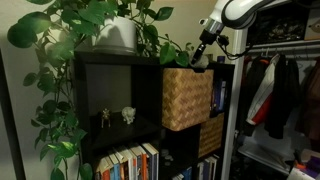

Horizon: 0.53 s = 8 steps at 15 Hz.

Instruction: Put the socks in the basket

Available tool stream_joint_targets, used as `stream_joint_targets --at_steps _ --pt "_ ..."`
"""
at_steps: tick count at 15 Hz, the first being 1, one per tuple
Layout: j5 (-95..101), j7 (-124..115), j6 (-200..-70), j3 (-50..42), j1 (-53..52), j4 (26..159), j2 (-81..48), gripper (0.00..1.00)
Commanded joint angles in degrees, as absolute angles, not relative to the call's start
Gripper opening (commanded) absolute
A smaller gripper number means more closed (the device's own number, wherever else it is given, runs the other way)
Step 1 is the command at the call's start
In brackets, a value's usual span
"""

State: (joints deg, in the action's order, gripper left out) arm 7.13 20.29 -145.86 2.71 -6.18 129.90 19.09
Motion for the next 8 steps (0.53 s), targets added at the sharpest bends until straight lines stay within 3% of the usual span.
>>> stream_joint_targets --at_steps 1,8 --pt "5.6 24.6 -154.5 1.1 -8.7 137.0 19.9 0.12" --pt "2.6 31.3 -162.1 -2.0 -13.3 142.4 18.2 0.13"
